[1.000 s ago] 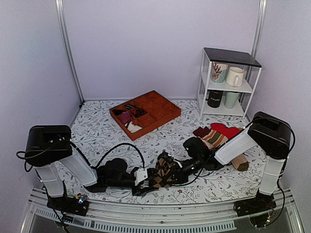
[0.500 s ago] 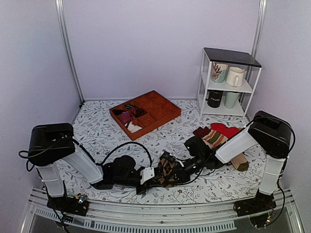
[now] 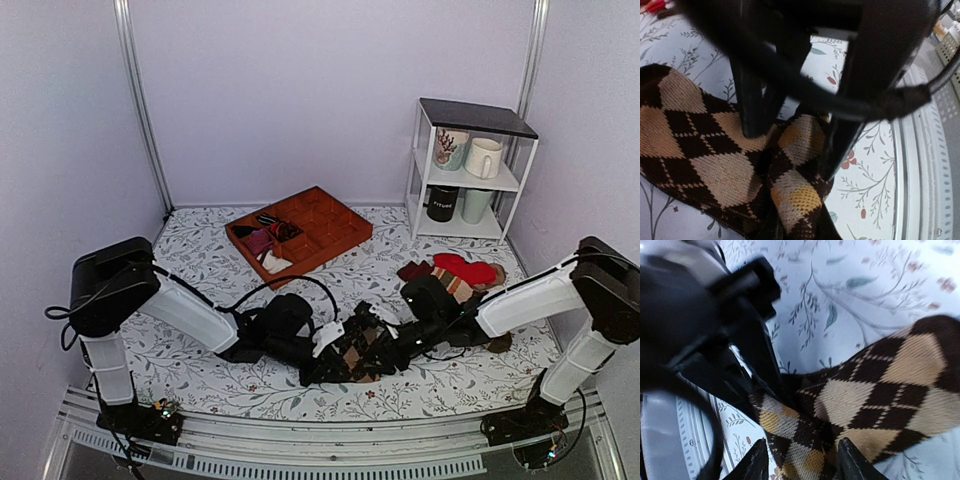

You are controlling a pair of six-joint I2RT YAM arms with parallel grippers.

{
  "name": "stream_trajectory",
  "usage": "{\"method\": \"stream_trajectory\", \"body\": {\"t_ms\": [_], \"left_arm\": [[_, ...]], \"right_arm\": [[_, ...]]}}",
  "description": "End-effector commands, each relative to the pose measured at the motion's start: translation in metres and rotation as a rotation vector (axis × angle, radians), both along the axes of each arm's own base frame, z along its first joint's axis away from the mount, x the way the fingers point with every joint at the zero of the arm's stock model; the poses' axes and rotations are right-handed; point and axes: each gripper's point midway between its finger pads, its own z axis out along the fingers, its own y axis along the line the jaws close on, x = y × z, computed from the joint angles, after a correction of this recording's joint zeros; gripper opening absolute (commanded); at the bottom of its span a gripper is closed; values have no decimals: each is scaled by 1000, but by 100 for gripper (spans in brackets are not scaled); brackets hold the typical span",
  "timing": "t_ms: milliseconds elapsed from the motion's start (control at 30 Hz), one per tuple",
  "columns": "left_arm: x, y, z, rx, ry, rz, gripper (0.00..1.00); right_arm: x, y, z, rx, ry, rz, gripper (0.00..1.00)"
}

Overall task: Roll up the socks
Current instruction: Roll a pair of socks at the center of the board.

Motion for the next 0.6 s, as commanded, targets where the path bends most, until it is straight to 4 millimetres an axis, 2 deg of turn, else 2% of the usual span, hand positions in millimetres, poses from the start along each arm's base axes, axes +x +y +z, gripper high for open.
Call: {"method": "stream_trajectory", "body": {"t_ms": [0, 167, 300, 400, 567], "left_arm": [[-34, 83, -88, 413, 383, 117, 0], [-36, 95, -103, 491, 479, 141, 0], [-42, 97, -112, 510, 550, 134, 0], [-44, 97, -116, 516, 585, 130, 0], [-47, 97, -119, 518, 611, 119, 0]], "right_arm": [[11, -2, 47, 89, -184, -40, 49], [-2, -7, 51, 150, -194, -8, 51], [-10, -10, 34, 165, -174, 8, 52], [-16, -12, 35, 225, -217, 19, 53], [-13, -10, 30, 211, -289, 26, 54]]}}
